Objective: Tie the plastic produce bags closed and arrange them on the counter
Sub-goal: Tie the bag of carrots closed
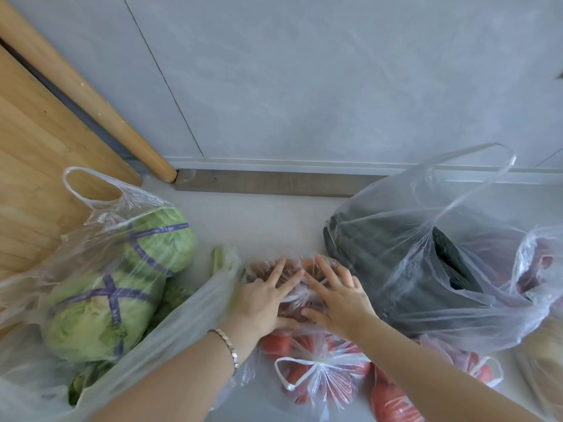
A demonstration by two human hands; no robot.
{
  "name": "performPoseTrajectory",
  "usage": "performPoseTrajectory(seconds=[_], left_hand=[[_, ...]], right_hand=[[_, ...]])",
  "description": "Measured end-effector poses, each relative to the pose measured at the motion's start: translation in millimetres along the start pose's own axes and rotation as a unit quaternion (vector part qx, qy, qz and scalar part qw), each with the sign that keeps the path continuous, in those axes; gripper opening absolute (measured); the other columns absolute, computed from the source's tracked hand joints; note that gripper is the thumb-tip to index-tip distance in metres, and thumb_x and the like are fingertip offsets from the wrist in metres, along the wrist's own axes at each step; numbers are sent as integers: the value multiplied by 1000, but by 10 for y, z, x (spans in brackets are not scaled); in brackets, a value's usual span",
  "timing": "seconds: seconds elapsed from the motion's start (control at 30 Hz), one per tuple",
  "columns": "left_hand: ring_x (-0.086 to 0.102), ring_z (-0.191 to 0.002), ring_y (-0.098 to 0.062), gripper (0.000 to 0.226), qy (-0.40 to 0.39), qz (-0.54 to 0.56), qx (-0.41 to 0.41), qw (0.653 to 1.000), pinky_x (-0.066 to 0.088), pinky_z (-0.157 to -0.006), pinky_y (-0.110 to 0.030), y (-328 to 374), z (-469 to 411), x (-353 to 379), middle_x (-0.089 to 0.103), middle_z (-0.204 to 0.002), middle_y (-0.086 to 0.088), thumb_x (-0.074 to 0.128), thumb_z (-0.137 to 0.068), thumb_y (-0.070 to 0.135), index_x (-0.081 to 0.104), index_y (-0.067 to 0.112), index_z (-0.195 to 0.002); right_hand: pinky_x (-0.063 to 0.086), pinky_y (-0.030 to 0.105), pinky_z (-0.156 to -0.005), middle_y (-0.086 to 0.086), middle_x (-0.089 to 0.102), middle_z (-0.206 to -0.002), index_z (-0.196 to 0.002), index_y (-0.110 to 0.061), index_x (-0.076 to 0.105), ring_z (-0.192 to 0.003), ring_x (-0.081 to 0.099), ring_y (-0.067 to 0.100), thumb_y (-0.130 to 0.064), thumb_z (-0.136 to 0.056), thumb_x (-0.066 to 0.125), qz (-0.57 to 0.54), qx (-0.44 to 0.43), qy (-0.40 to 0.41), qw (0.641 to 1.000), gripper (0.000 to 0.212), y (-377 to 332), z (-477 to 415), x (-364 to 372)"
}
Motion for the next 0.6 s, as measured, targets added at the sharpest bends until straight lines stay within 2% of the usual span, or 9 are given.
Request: performPoseTrajectory(seconds=[0.07, 0.2, 0.27, 0.3, 0.37, 0.43, 0.47, 0.53, 0.6], left_hand=[[60, -86, -24, 89, 0, 3, -10, 1000, 42, -64, -32, -21, -49, 95, -20, -157, -5, 55, -88, 44, -15, 43, -143], [60, -88, -24, 87, -8, 11, -30, 999, 47, -69, -33, -94, -93, 172, -21, -157, -3, 53, -89, 47, -15, 45, -142], [60, -94, -25, 84, -17, 20, -24, 999, 48, -75, -34, -74, -68, 101, -18, -157, -2, 50, -87, 55, -10, 43, -144], [61, -99, -26, 84, -12, 32, -22, 999, 48, -77, -34, -73, -49, 25, -12, -159, -2, 49, -84, 60, -6, 40, -146], [63, -99, -22, 79, 74, 53, 1, 996, 49, -72, -30, -84, 33, -318, 19, -156, 0, 46, -79, 68, 20, 35, -145], [68, -72, -15, 54, 237, 71, 43, 968, 45, -52, -20, -115, 192, -812, 63, -111, 5, 44, -75, 68, 64, 29, -107], [64, -57, -13, 46, 287, 74, 56, 954, 39, -44, -18, -141, 263, -974, 64, -81, 8, 44, -74, 66, 67, 27, -78], [49, -42, -13, 48, 350, 80, 51, 932, 25, -39, -15, -196, 372, -1219, 46, -50, 5, 48, -72, 60, 48, 20, -47], [30, -39, -13, 52, 393, 100, 24, 914, 12, -42, -16, -192, 490, -1471, 23, -43, 5, 50, -71, 57, 27, 20, -44]], right_hand=[[57, 33, -69, 0, 59, -133, -122, -42, 58, -100, 67, 26, -70, -83, 8, 21, 14, -18, 1000, 69, 35, -63, 113], [57, 33, -65, 1, 62, -129, -122, -40, 59, -91, 69, 27, -66, -87, 3, 29, 2, -2, 1000, 71, 15, -123, 203], [56, 39, -75, 2, 55, -137, -127, -41, 53, -100, 66, 29, -66, -87, 0, 30, 1, 7, 1000, 71, -9, -83, 70], [51, 44, -89, 2, 43, -147, -135, -42, 42, -115, 56, 32, -68, -87, 6, 5, -15, 12, 1000, 65, -30, -59, 6], [27, 43, -113, 1, 21, -154, -145, -38, 20, -134, 28, 28, -65, -84, 29, -77, -34, 34, 996, 67, -30, -14, -149], [28, 34, -113, 3, 39, -140, -143, -24, 31, -128, 32, 23, -59, -83, 41, -148, -18, 95, 984, 70, 75, 59, -420], [34, 30, -107, 3, 51, -128, -136, -17, 43, -121, 41, 21, -53, -85, 46, -183, -5, 150, 971, 63, 145, 109, -628], [45, 23, -80, 1, 66, -95, -104, -10, 65, -96, 58, 19, -43, -87, 54, -233, 24, 209, 949, 38, 227, 177, -952], [36, 24, -57, -3, 55, -60, -64, -11, 58, -62, 52, 16, -39, -87, 56, -274, 49, 210, 937, 36, 233, 188, -1120]])
Point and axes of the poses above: each hand's wrist, its own z-axis away from the middle knuckle, its own x-axis out of the palm, y = z × x, the point moved 9 cm from there along -z, towards the middle knuckle
